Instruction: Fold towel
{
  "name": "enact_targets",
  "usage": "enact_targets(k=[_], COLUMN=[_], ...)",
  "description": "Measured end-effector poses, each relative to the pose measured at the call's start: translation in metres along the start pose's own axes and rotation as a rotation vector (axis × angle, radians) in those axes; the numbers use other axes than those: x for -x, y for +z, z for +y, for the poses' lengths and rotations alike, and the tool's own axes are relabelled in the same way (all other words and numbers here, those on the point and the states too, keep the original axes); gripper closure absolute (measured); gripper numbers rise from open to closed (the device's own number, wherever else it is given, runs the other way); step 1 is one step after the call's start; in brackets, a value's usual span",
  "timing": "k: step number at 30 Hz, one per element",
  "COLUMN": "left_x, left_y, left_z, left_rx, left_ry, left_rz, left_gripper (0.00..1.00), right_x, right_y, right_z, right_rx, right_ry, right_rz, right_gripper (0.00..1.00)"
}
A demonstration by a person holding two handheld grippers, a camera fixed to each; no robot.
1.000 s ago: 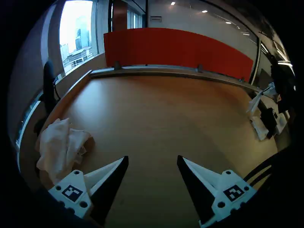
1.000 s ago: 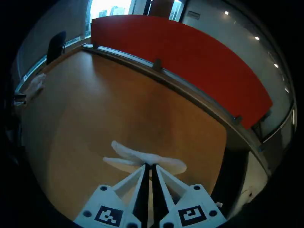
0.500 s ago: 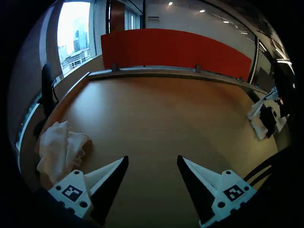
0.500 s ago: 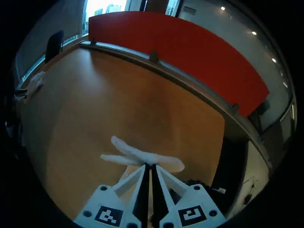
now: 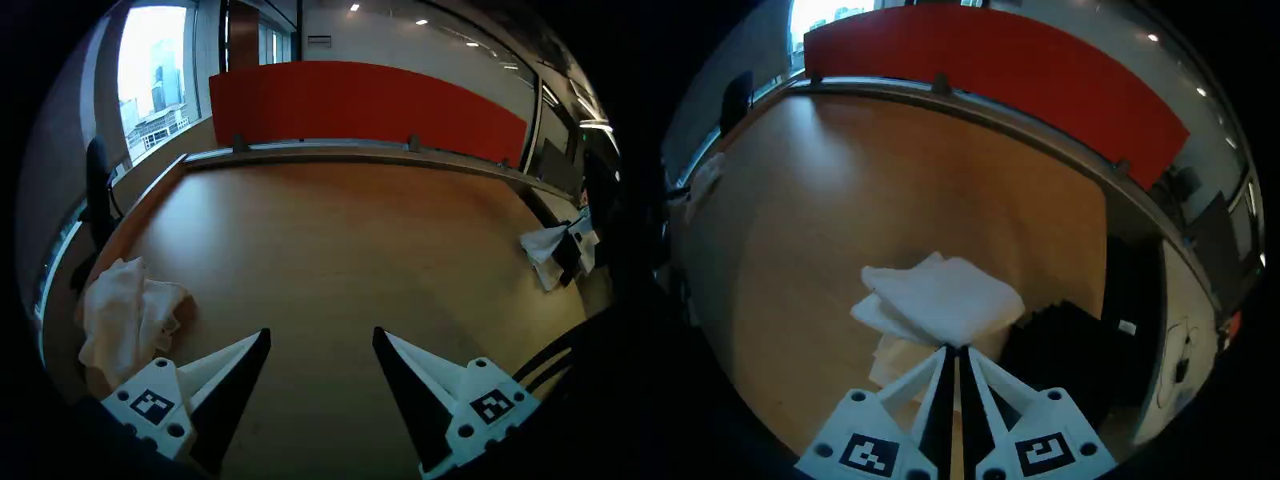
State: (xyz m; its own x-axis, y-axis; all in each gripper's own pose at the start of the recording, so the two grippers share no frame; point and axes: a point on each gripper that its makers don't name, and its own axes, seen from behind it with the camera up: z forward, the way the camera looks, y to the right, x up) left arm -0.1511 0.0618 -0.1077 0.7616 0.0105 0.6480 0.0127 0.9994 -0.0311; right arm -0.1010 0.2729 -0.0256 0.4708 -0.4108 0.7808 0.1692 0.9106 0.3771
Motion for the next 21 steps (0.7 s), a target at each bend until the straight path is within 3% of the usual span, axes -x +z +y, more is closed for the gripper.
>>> enact_targets(k=[21], left_x=[0.004], left_y=[-0.004], left_z=[-0.004], left_rx=[-0.005], left_ry=[0.005], left_rz=[-0.003], left_gripper=[0.05], right_x=[0.039], right_y=[0.001], right_z=[0.016], right_rx=[0.063], right_ry=[0.068], right_rz=[-0.067], right_gripper=[0.96])
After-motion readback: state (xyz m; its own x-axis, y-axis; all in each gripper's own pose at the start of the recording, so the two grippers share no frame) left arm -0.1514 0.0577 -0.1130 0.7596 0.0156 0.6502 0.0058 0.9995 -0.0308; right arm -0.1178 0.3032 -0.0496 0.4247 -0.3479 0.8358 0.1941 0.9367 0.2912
